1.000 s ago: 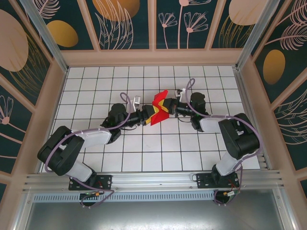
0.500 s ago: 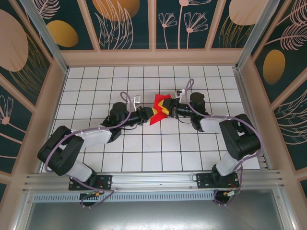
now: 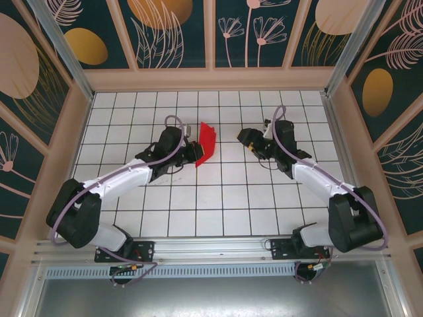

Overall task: Fold a paper plane with a square sheet of paper (pick it up from the middle)
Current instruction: Turn over the paper at the center of the table.

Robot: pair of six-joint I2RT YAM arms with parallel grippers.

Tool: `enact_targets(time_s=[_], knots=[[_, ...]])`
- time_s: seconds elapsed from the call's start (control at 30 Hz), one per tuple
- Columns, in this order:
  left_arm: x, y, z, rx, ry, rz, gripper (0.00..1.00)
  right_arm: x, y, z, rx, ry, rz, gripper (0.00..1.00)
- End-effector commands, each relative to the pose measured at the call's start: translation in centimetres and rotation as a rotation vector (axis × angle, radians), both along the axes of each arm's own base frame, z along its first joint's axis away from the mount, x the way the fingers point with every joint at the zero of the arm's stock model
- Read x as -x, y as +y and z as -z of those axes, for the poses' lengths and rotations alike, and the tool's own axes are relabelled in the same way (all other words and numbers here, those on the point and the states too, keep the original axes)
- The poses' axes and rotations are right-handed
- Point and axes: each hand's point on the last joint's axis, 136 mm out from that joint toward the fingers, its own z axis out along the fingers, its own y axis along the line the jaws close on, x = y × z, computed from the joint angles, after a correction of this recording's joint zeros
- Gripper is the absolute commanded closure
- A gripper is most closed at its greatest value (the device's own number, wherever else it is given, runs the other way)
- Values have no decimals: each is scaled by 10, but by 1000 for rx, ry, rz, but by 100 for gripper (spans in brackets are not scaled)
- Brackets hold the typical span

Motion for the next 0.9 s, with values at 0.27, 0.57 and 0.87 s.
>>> enact_targets(time_s=[0.27,0.57,0.87], knots=[[-12,102,27,-899,23,-217,88,4,-56,26,279,42,188,31],[-15,31,76,-817,58,-73,76,8,-66,36,298,66,228,31],[-11,-31,74,-463,51,66,34,10,-60,37,270,71,206,31]])
